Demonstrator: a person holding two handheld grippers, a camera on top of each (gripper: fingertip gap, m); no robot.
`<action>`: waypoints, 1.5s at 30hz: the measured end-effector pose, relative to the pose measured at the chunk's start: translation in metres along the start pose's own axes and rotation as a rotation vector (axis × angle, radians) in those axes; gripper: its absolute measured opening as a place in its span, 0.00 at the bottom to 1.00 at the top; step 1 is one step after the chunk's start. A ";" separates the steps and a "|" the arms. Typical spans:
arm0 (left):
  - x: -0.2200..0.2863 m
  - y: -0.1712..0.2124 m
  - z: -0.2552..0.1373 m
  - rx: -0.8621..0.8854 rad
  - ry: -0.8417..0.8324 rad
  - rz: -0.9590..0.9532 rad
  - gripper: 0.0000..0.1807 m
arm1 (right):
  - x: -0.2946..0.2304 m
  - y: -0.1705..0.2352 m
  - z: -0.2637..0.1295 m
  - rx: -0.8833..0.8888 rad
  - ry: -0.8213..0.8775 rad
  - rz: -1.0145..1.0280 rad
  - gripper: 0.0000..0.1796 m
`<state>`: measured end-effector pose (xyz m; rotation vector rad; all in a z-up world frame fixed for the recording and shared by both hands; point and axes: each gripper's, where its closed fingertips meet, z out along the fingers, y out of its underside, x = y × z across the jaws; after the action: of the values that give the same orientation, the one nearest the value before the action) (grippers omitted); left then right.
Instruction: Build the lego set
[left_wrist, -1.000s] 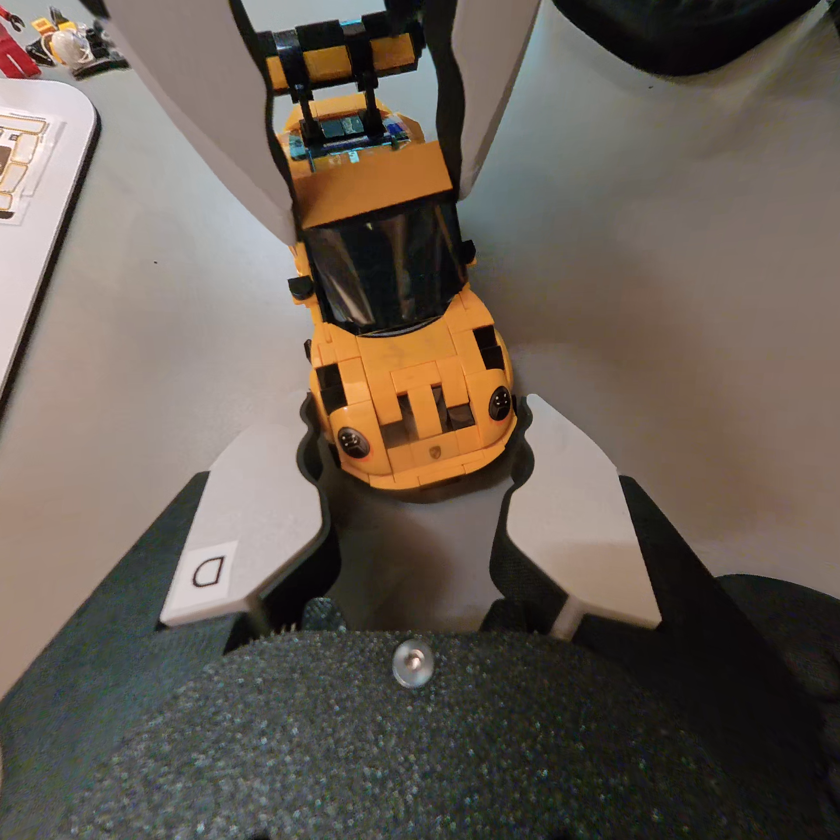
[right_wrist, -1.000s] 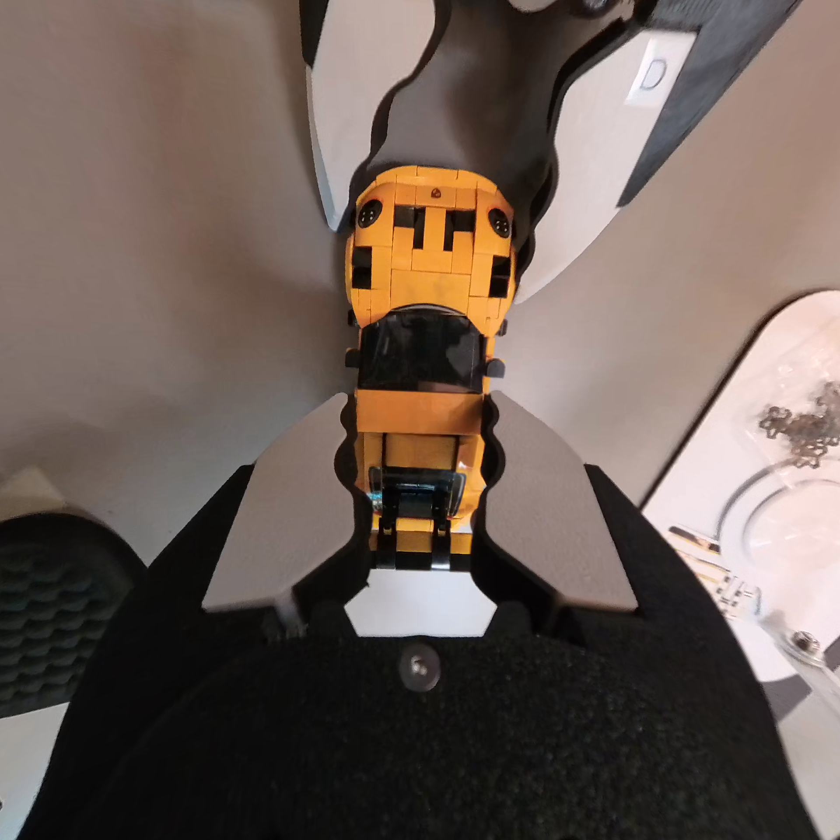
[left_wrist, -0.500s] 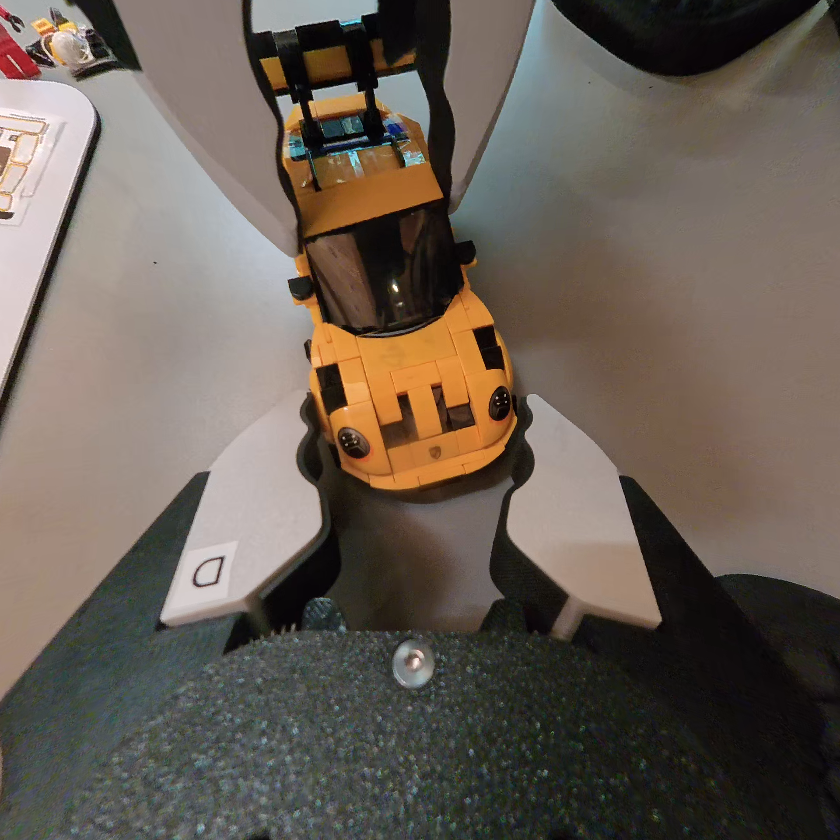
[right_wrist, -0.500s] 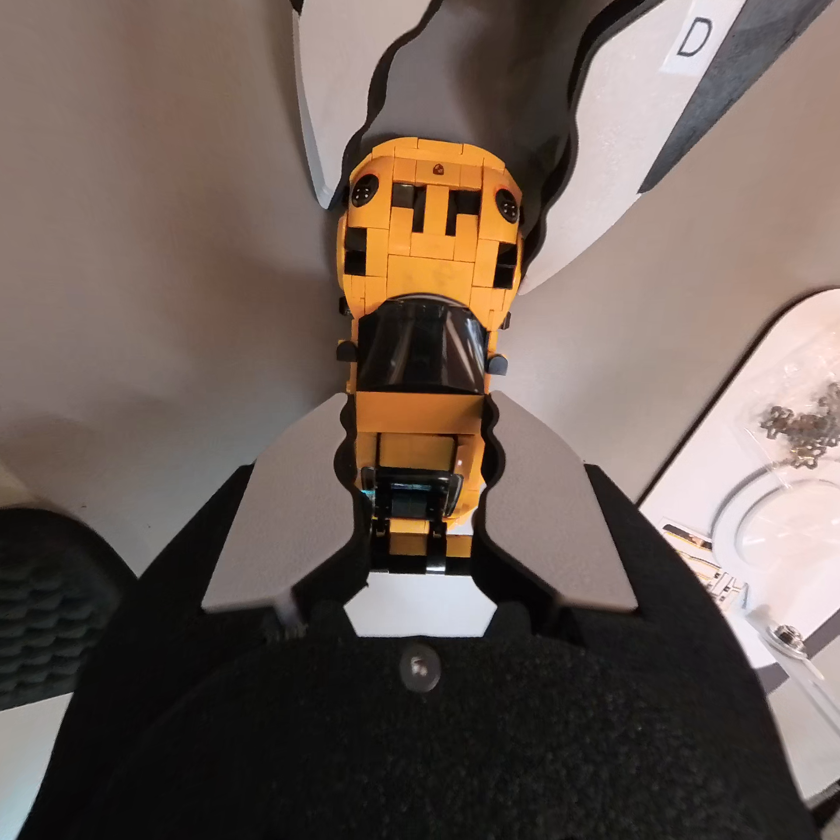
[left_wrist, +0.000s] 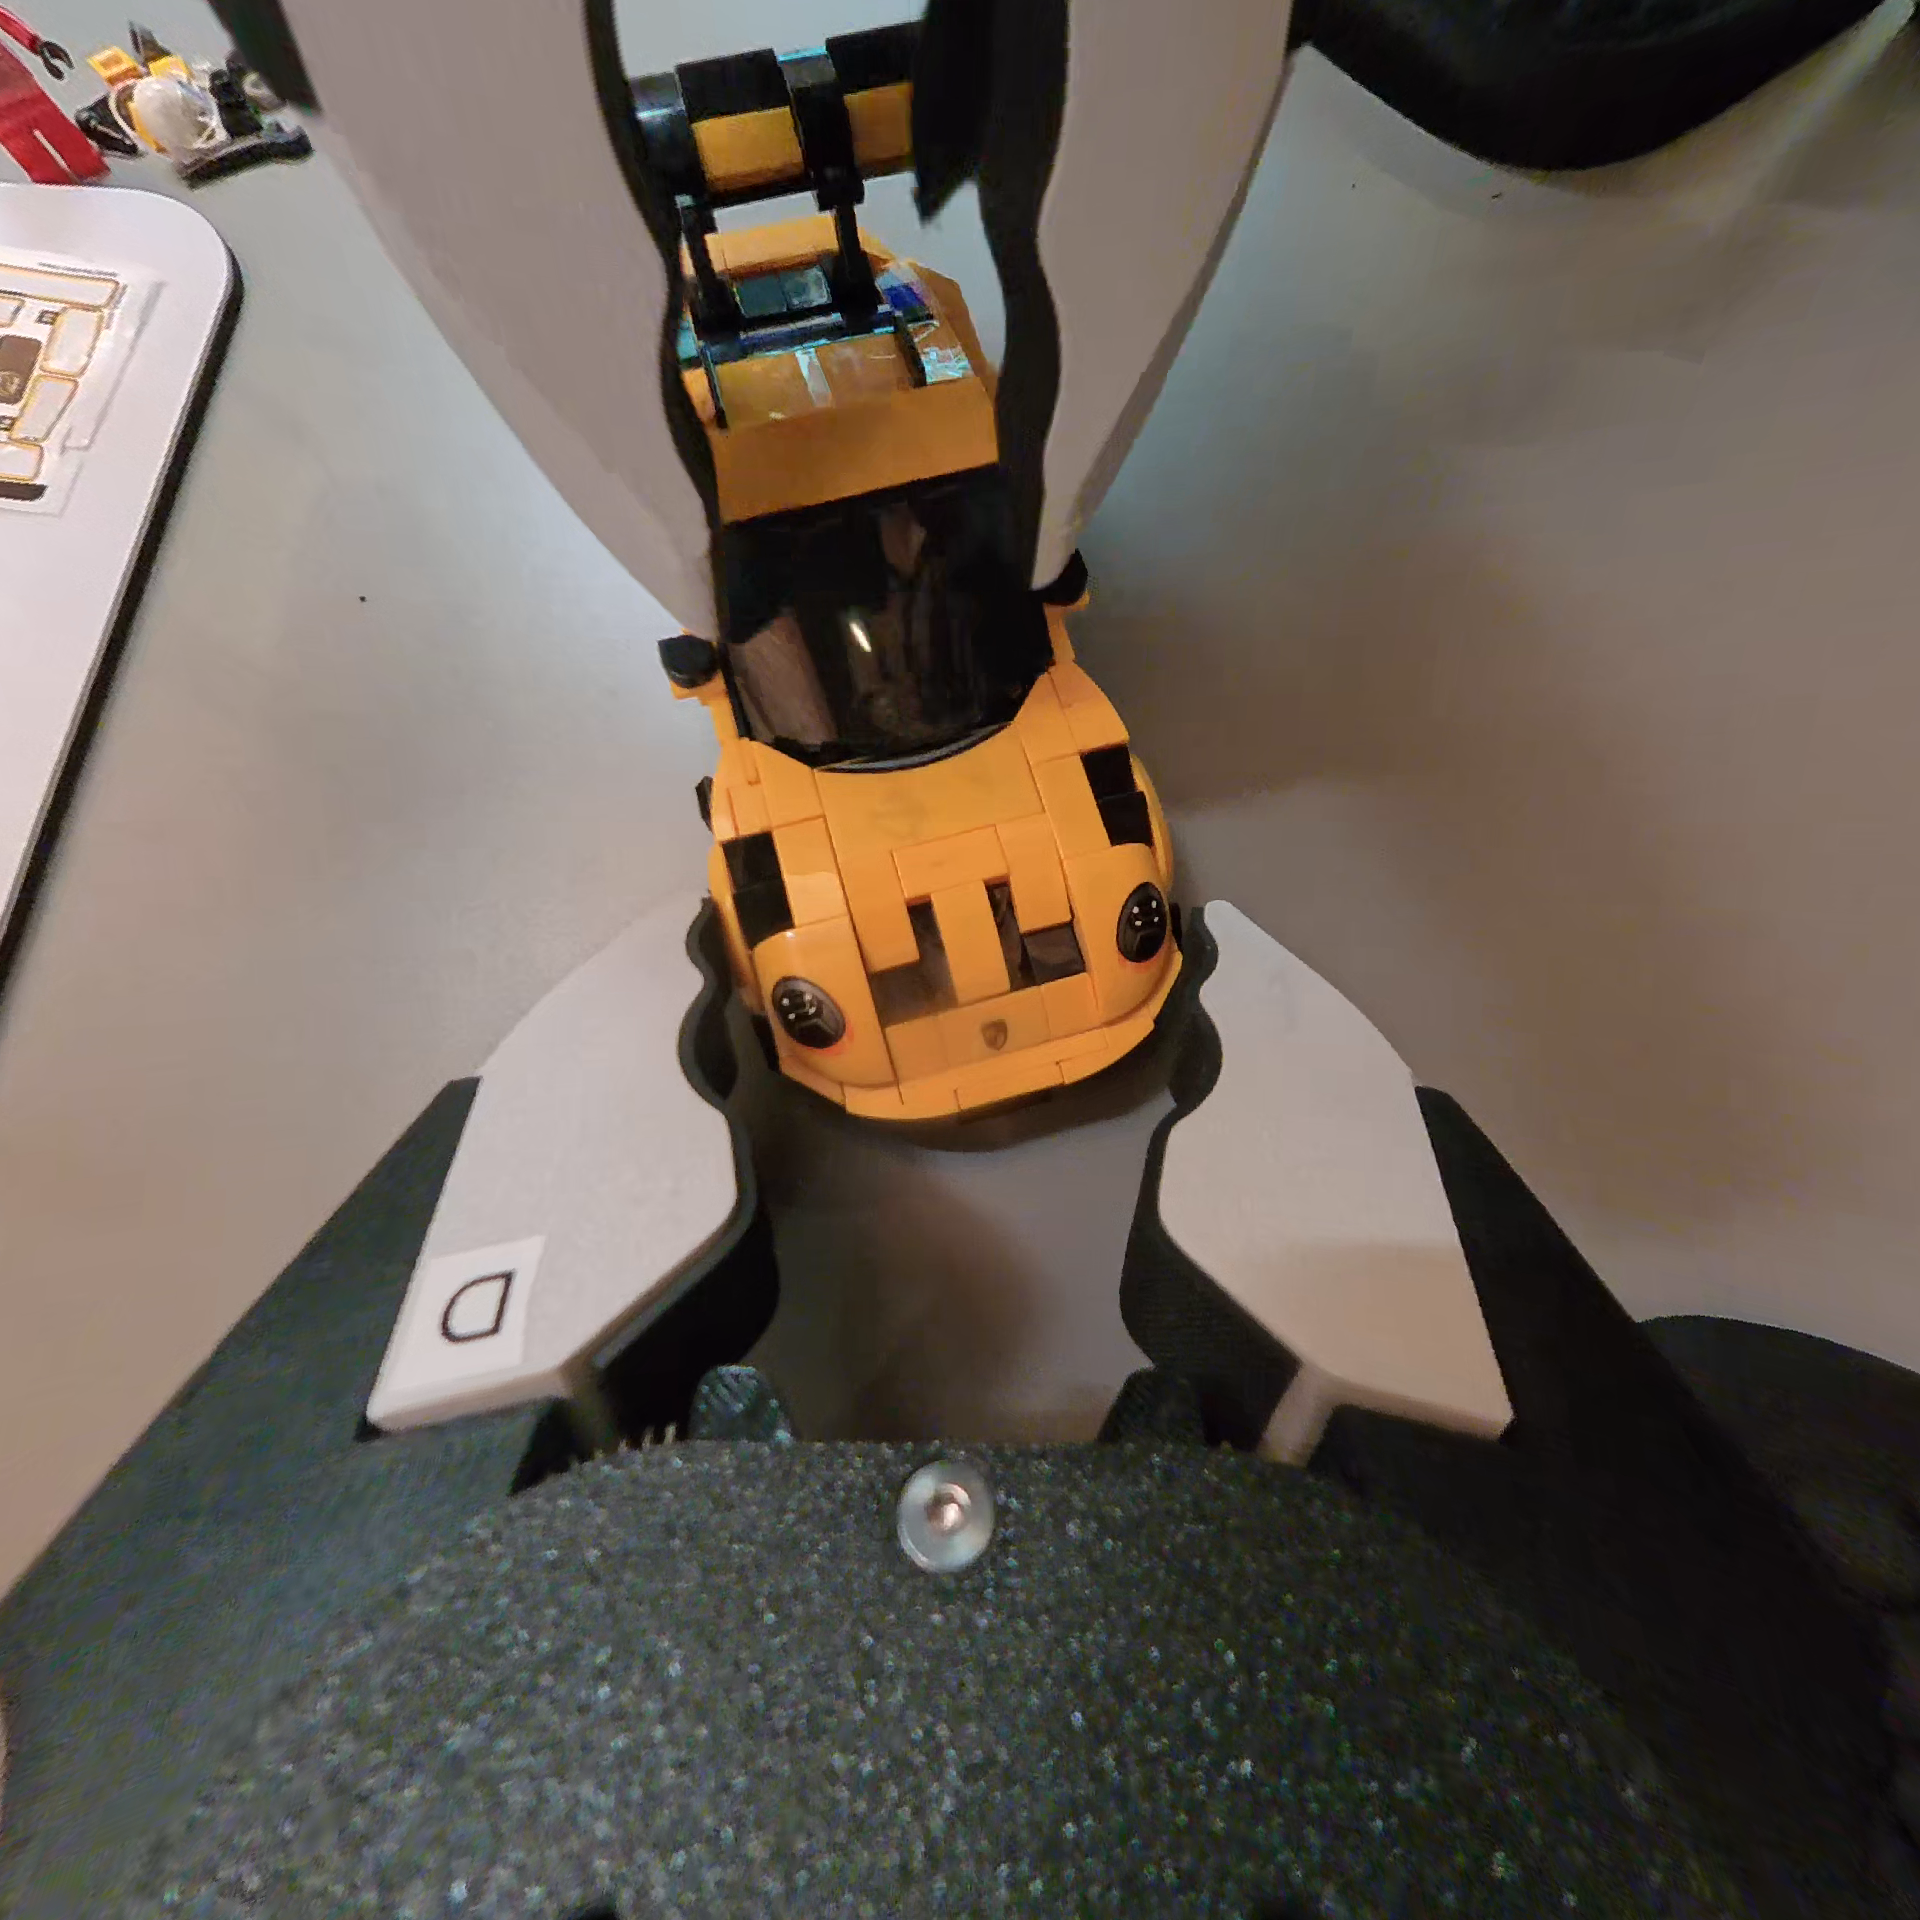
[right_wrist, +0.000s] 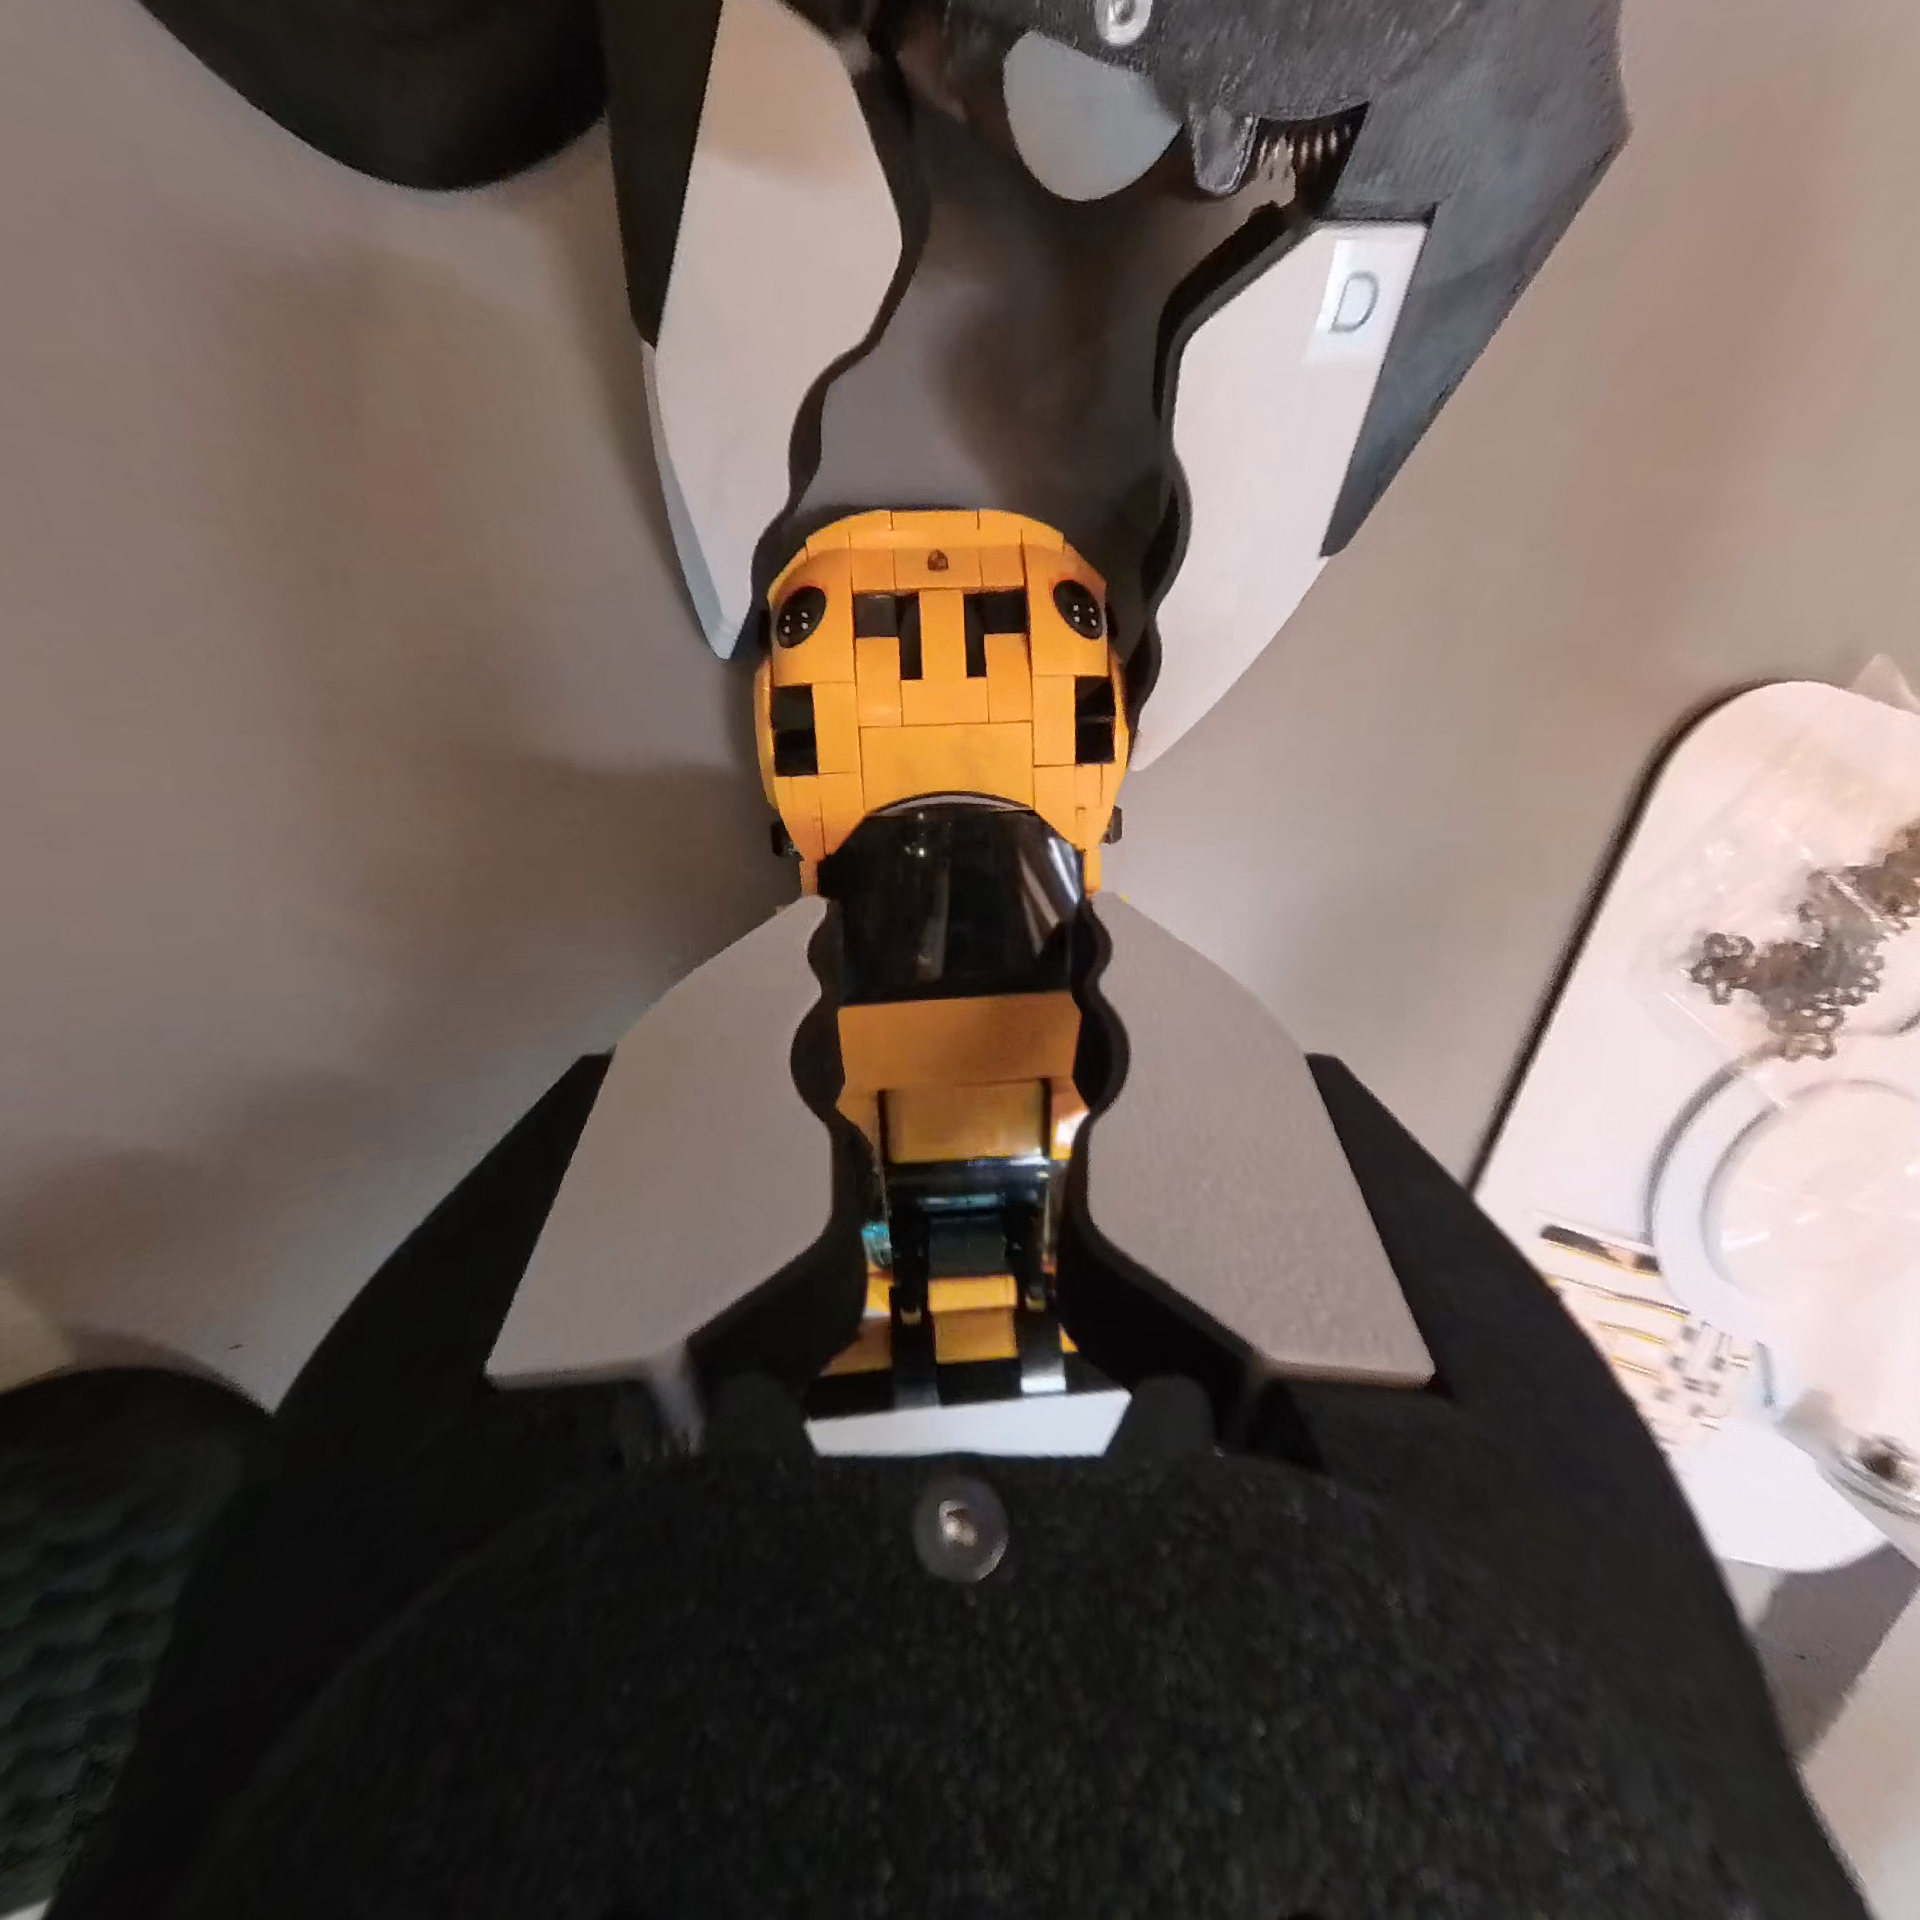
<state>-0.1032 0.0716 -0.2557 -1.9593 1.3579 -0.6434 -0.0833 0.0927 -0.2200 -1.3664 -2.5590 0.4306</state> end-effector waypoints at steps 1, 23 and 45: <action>0.000 0.000 0.000 -0.002 -0.007 0.001 0.45 | 0.000 0.000 0.001 0.003 -0.010 0.029 0.22; -0.007 0.000 -0.005 -0.032 -0.081 -0.027 0.43 | 0.003 0.010 -0.014 -0.013 0.032 0.113 0.20; -0.006 0.000 -0.004 -0.029 -0.082 -0.029 0.43 | 0.007 0.023 -0.013 -0.083 -0.005 0.158 0.08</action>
<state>-0.1084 0.0766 -0.2532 -2.0090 1.2976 -0.5533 -0.0654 0.1129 -0.2161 -1.6062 -2.5087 0.3572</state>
